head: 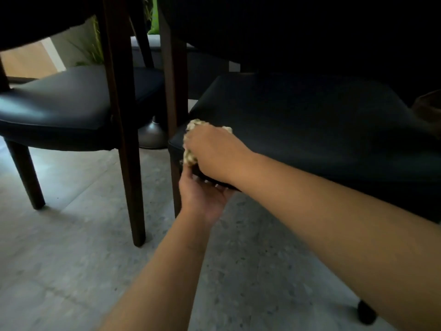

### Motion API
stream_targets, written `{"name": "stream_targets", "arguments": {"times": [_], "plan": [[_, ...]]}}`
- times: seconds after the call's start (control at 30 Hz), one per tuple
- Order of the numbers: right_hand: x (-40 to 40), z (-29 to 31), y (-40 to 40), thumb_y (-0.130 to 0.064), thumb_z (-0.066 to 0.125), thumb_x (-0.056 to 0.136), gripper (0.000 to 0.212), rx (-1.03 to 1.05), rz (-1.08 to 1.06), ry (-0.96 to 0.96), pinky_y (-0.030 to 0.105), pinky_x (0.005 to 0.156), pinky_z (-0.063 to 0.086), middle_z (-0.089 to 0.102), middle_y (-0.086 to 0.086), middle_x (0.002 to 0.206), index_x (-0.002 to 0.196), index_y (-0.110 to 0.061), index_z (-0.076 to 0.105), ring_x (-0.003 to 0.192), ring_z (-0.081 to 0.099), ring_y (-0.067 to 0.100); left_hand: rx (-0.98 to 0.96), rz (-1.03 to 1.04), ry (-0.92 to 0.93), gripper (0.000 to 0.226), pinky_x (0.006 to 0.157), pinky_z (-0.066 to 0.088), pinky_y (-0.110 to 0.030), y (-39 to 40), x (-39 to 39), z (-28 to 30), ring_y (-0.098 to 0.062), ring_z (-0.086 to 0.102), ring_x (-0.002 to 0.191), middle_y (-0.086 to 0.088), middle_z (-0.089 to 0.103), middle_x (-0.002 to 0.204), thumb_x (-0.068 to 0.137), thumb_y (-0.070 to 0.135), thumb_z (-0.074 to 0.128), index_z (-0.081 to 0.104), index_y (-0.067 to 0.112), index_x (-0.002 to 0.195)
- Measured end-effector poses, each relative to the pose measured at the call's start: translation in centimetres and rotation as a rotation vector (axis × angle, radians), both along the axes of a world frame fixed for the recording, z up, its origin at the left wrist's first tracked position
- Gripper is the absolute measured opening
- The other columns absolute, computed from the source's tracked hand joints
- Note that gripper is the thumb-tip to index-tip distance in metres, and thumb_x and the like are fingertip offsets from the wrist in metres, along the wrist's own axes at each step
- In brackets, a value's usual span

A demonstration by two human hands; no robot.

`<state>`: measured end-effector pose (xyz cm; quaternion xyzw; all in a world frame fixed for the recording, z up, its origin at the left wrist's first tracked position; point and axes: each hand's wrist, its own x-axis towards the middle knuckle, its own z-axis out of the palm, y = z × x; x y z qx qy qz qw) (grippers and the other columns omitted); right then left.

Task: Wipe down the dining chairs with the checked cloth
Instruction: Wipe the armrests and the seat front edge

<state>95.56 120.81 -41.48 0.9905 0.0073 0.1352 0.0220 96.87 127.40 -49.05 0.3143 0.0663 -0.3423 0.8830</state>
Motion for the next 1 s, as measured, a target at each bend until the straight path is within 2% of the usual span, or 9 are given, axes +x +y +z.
{"name": "stream_targets", "arguments": {"times": [0.13,0.23,0.33,0.4,0.47,0.57,0.73,0.87,1.0], "plan": [[-5.0,-1.2,-2.7,0.002,0.047,0.084,0.046,0.144,0.060,-0.135,0.037,0.107,0.037,0.054,0.004,0.136,0.126,-0.012,0.062,0.129,0.045,0.022,0.047,-0.076,0.013,0.065,0.085,0.054,-0.045,0.0,0.8,0.7,-0.034,0.062,0.110,-0.017,0.065,0.122,0.096,0.063,0.028,0.060,0.015,0.127],[-2.0,-0.5,-1.6,-0.005,0.044,0.086,0.038,0.114,-0.044,-0.082,0.039,0.098,0.043,0.057,0.006,0.125,0.116,-0.014,0.065,0.116,0.052,0.023,0.078,-0.068,-0.045,0.065,0.093,0.051,-0.044,-0.7,0.2,1.2,-0.032,0.064,0.109,-0.014,0.069,0.117,0.098,0.061,0.022,0.063,0.018,0.123],[-0.5,0.8,-0.2,-0.012,0.042,0.092,0.034,0.027,-0.040,-0.022,0.042,0.098,0.043,0.053,0.008,0.129,0.121,-0.013,0.060,0.117,0.051,0.025,0.054,-0.070,-0.086,0.059,0.091,0.052,-0.044,-1.0,-0.7,1.0,-0.030,0.065,0.109,-0.011,0.069,0.118,0.098,0.058,0.029,0.061,0.019,0.128],[-2.9,0.6,-1.6,-0.015,0.043,0.094,0.036,-0.069,-0.020,0.045,0.043,0.099,0.042,0.048,0.007,0.134,0.127,-0.013,0.056,0.121,0.049,0.024,0.058,-0.071,-0.028,0.062,0.096,0.050,-0.048,-0.9,-0.8,0.9,-0.034,0.063,0.111,-0.015,0.068,0.119,0.096,0.062,0.031,0.060,0.018,0.127],[-7.6,-0.2,-4.2,-0.007,0.049,0.089,0.039,-0.012,0.044,0.025,0.045,0.099,0.043,0.050,0.007,0.134,0.126,-0.013,0.058,0.123,0.049,0.025,0.080,-0.098,0.012,0.067,0.100,0.046,-0.054,-0.8,-0.7,0.8,-0.038,0.061,0.113,-0.018,0.064,0.123,0.093,0.066,0.035,0.055,0.017,0.133],[-12.5,-1.6,-6.7,0.006,0.049,0.073,0.046,0.031,0.068,-0.224,0.044,0.092,0.051,0.064,0.010,0.121,0.112,-0.006,0.069,0.114,0.059,0.029,0.123,-0.133,0.053,0.073,0.099,0.044,-0.058,-1.2,-0.9,0.9,-0.040,0.060,0.112,-0.018,0.063,0.124,0.088,0.071,0.041,0.050,0.018,0.138],[-7.1,-0.1,-4.1,-0.009,0.045,0.088,0.028,0.044,-0.088,-0.115,0.038,0.088,0.044,0.053,0.001,0.121,0.108,-0.014,0.065,0.117,0.047,0.021,0.134,-0.099,0.018,0.073,0.091,0.051,-0.052,-3.1,-3.9,2.1,-0.036,0.065,0.103,-0.017,0.071,0.106,0.085,0.078,0.034,0.066,0.014,0.101],[-11.1,-1.5,-6.5,-0.004,0.034,0.076,0.049,-0.042,0.039,-0.148,0.045,0.091,0.050,0.059,0.010,0.123,0.114,-0.006,0.064,0.116,0.055,0.030,0.141,-0.080,0.039,0.064,0.094,0.050,-0.054,-2.5,-3.9,2.4,-0.038,0.065,0.105,-0.017,0.069,0.113,0.082,0.068,0.054,0.062,0.017,0.122],[-16.8,-2.9,-10.9,-0.008,0.030,0.075,0.054,0.003,-0.032,-0.346,0.051,0.093,0.050,0.064,0.016,0.121,0.115,0.000,0.066,0.113,0.061,0.033,0.225,-0.083,-0.018,0.046,0.089,0.053,-0.052,-3.0,-4.8,2.5,-0.035,0.063,0.106,-0.012,0.067,0.116,0.085,0.052,0.064,0.058,0.022,0.121]]}}
